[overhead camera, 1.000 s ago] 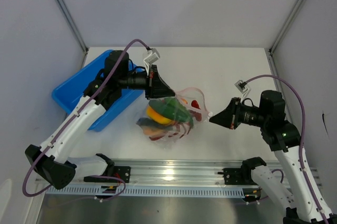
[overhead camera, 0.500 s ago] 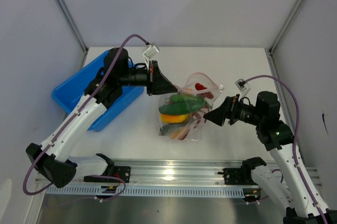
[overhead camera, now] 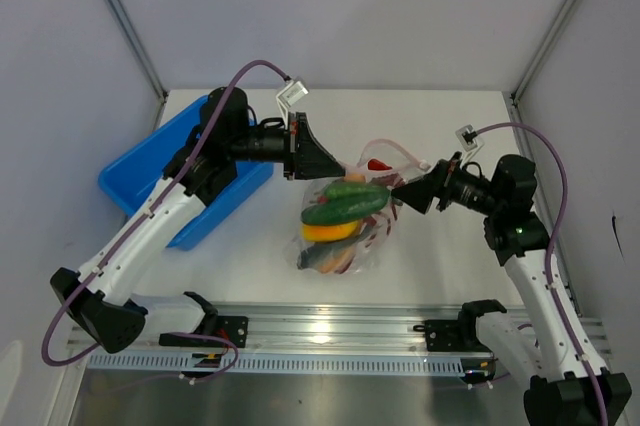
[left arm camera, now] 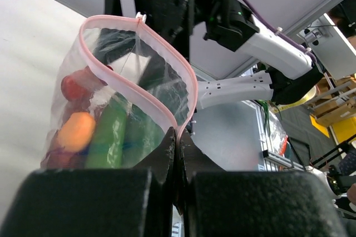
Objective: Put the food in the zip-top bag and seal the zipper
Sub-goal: Adjust the zipper food storage bag at the center of the board.
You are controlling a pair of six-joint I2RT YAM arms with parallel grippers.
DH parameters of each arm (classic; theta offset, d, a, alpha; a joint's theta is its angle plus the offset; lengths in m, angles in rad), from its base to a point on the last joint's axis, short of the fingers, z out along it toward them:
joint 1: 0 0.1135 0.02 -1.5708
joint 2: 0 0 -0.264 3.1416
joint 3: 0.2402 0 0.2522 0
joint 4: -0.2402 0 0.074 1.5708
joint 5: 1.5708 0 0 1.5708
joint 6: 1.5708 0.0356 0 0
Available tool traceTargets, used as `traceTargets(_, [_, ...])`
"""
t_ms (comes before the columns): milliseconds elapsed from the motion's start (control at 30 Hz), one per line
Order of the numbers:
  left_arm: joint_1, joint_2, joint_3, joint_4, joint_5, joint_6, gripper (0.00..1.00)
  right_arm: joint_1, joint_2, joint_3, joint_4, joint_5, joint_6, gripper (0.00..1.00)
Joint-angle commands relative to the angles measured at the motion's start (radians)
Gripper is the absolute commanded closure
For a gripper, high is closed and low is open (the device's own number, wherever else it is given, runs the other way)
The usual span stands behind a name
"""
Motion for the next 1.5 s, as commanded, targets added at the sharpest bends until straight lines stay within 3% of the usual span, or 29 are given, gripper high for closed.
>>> traceTargets(0, [-0.01,-0.049,0.054,0.061,0.016,-0.053,0.99,-0.044,0.046,0.012,0.18,-0.1,0.031,0.01])
traceTargets(267, [-0.028,-0.043,0.054,0.1,0.027,-0.11,0.99,-0.012,0.165,0.001,0.521,-0.232,0.209,0.01])
traceTargets(633, [-0.028,-0.034,0.069,0.179,0.021,-0.265,0.99,0.104,0.256,0.01,0.696,-0.235,0.258,0.04])
traceTargets(933, [-0.001,-0.011,0.128,0.239,0.029,-0.4,1.0,0.155,0.233,-0.028,0.785,-0.209,0.292,0.04])
traceTargets(1167, [0.004,-0.017,0.085,0.244,0.047,-0.414,0.99,0.149,0.271,-0.008,0.877,-0.239,0.366,0.23])
traceTargets(1333, [0.007,-0.022,0.059,0.248,0.053,-0.42,0.99,0.144,0.314,0.027,0.92,-0.269,0.381,0.27])
traceTargets(1467, [0.007,-0.017,0.056,0.247,0.056,-0.423,0.99,0.144,0.354,0.052,0.983,-0.288,0.435,0.53])
